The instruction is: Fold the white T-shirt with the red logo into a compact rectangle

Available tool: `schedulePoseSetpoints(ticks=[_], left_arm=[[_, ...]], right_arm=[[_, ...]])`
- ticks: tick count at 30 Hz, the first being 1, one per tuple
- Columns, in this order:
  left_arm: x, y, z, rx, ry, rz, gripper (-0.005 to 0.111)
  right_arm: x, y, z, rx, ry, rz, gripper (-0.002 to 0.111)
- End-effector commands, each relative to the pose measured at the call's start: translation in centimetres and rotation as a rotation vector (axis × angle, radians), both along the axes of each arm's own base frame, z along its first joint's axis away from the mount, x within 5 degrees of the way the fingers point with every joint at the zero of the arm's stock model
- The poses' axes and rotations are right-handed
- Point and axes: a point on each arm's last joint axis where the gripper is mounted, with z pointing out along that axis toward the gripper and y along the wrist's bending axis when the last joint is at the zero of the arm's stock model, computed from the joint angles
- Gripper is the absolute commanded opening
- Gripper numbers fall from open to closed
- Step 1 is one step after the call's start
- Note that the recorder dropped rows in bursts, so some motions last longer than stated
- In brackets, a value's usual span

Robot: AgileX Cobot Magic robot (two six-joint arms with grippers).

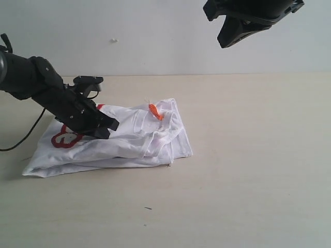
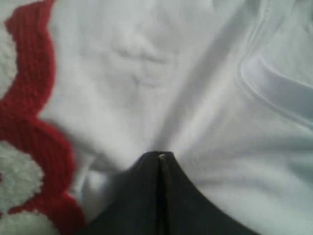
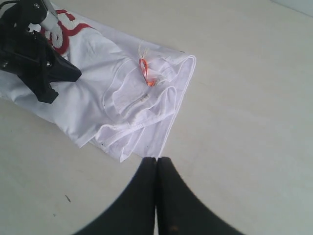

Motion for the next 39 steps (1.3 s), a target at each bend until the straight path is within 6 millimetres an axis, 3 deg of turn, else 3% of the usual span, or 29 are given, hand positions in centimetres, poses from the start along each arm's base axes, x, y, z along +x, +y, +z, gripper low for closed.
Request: schedulePoseSetpoints(ticks=[1, 13, 18, 25, 31, 39], left_arm=[[-0.6, 1.0, -1.2, 0.083, 0.013, -0.067, 0.000], [-0.3, 1.3, -0.7, 0.109, -0.021, -0.080, 0.000], [-0.3, 1.2, 0.8, 0.092, -0.053, -0.076, 0.000], [-1.6, 0.6, 5.7, -0.030, -0.198, -0.103, 0.000], [-3.6, 1.3, 10.6, -0.073, -0.336, -0.043, 0.000], [-9.0, 2.5, 20.4, -0.200, -0.575, 0.019, 0.000]], right_arm=[[0.0, -0.3, 0.0, -0.011, -0.007, 0.001, 0.000], [0.0, -0.3, -0.1, -0.013, -0.002, 0.003, 0.000], [0.0, -0.3, -0.1, -0.013, -0.002, 0.003, 0.000], [-0.3, -0.3, 0.3, -0.012, -0.014, 0.002, 0.000], [-1.8, -0.6, 2.5, -0.002, -0.080, 0.009, 0.000], [-5.9, -1.4, 5.9, 0.026, -0.225, 0.005, 0.000]])
